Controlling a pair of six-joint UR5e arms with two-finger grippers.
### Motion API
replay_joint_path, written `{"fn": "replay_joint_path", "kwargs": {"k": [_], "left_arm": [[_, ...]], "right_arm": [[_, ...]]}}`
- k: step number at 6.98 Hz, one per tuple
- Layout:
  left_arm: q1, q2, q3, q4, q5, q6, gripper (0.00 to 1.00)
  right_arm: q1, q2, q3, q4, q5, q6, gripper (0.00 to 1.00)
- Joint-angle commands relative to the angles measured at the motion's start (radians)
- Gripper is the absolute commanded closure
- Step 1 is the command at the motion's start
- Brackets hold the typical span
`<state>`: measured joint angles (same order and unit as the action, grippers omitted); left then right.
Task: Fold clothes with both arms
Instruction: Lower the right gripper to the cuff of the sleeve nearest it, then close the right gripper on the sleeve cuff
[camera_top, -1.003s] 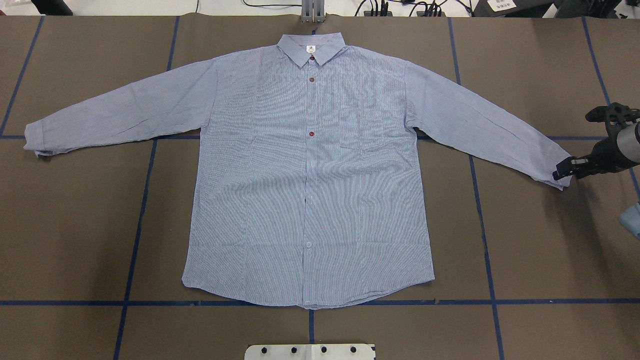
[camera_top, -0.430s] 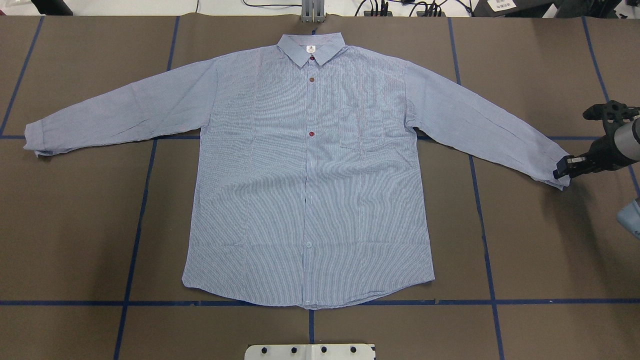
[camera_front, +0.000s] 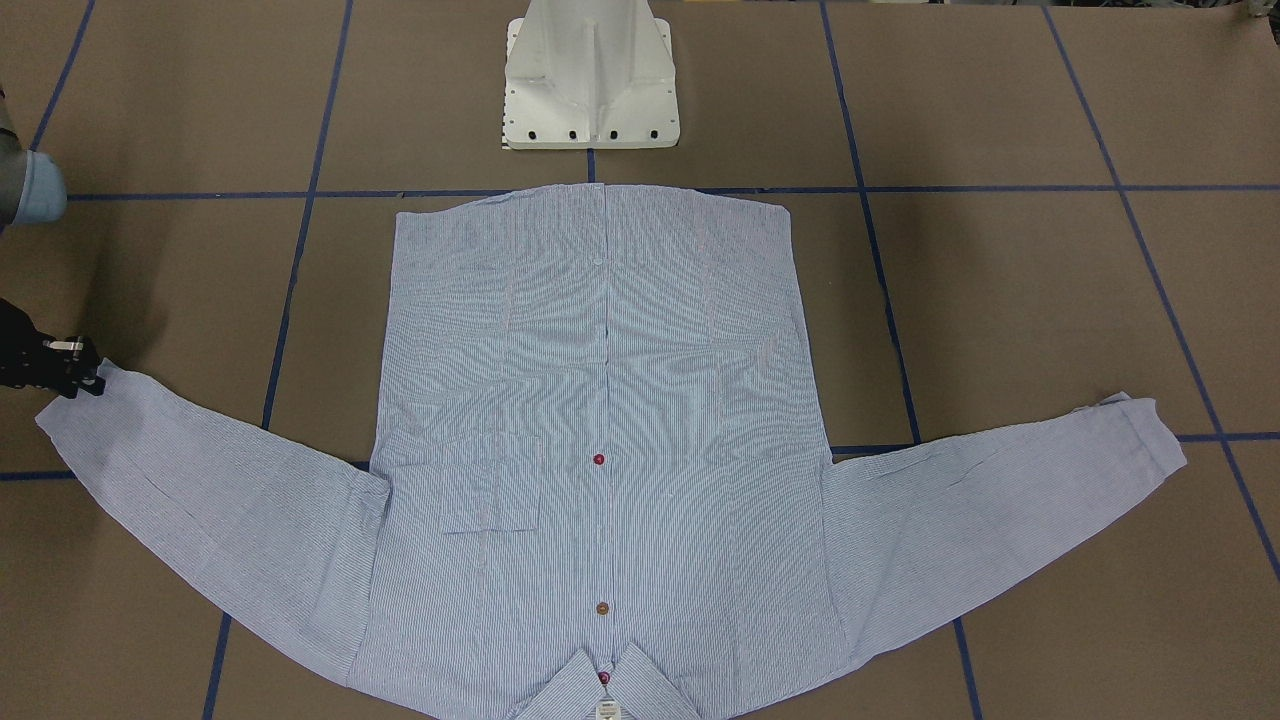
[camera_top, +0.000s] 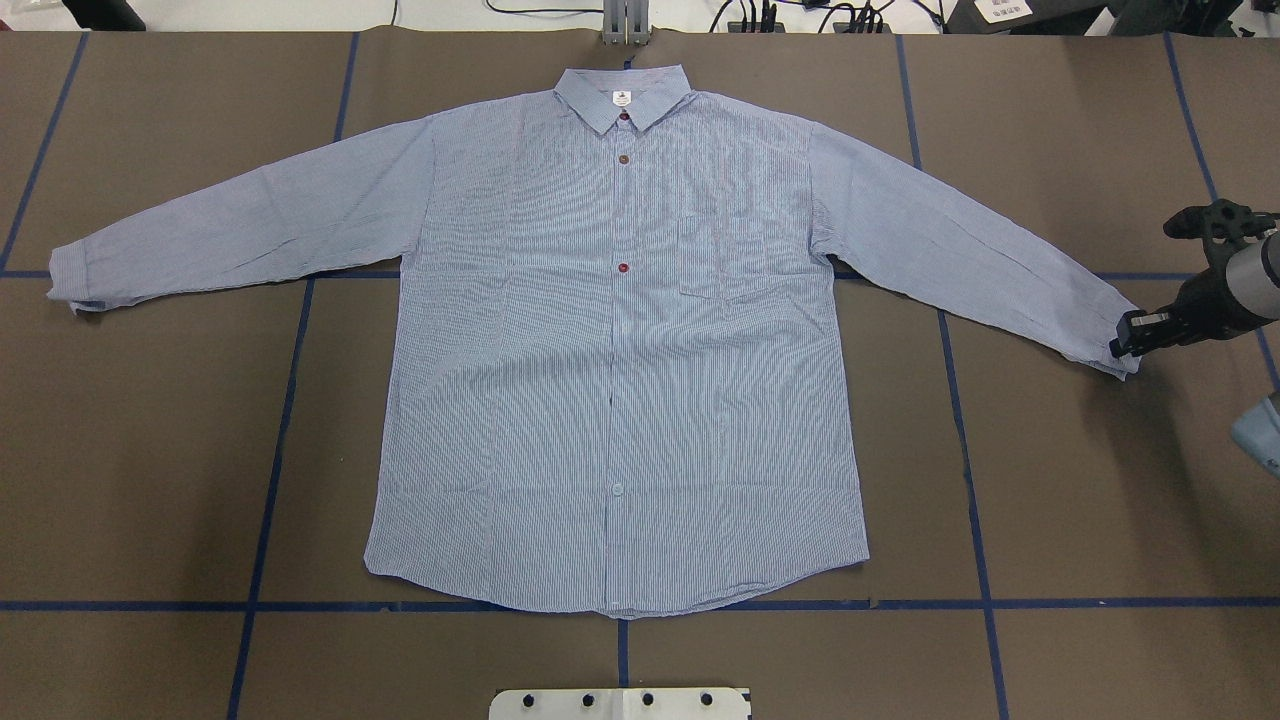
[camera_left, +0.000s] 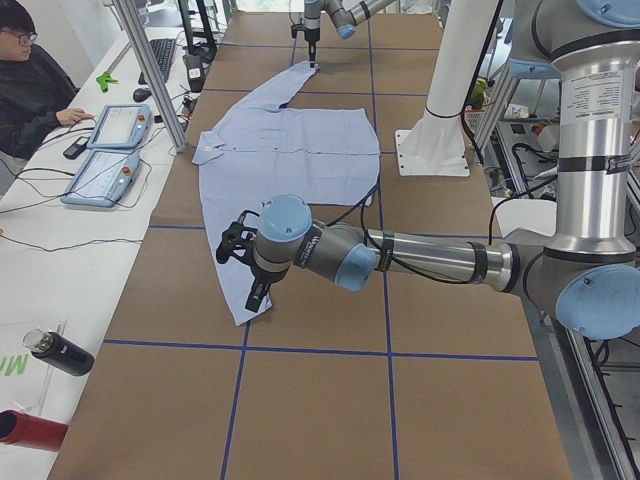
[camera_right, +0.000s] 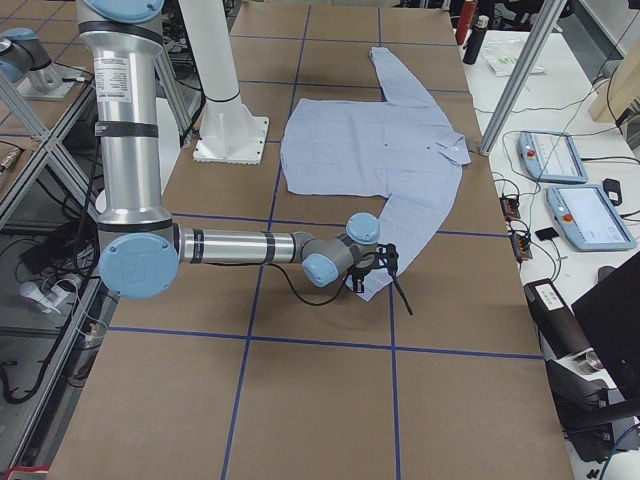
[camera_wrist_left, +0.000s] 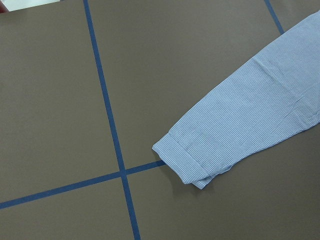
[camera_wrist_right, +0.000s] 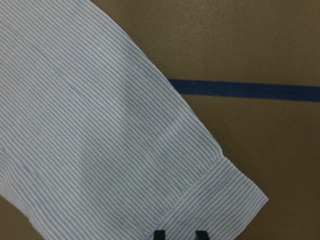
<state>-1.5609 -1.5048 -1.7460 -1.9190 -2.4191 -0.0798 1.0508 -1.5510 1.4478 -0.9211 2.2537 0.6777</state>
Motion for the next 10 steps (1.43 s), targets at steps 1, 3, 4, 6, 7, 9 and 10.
{"fn": "replay_joint_path", "kwargs": {"k": [1,3,4,6,7,9,10], "left_arm": [[-0.001,0.000,-0.001,0.000,0.000,0.000,0.00],[-0.001,-0.003,-0.003,0.000,0.000,0.000,0.00],[-0.001,-0.006,-0.003,0.000,0.000,0.000,0.00],[0.001,-0.009,-0.003,0.000,0.000,0.000,0.00],[-0.001,-0.011,-0.003,0.000,0.000,0.000,0.00],[-0.001,-0.014,-0.003,0.000,0.000,0.000,0.00],[-0.001,-0.015,-0.004,0.001,0.000,-0.002,0.00]], "right_arm": [[0.000,-0.008,0.000,0.001,0.001,-0.001,0.64],[0.002,-0.003,-0.001,-0.001,0.000,-0.001,0.50],[0.009,0.000,0.000,0.001,-0.002,-0.013,0.49],[0.009,0.012,-0.010,-0.002,-0.009,-0.017,0.49],[0.011,0.017,-0.015,-0.007,-0.014,-0.033,0.50],[0.029,0.037,-0.015,-0.063,-0.034,-0.116,0.50],[0.035,0.051,-0.015,-0.100,-0.052,-0.163,0.50]]}}
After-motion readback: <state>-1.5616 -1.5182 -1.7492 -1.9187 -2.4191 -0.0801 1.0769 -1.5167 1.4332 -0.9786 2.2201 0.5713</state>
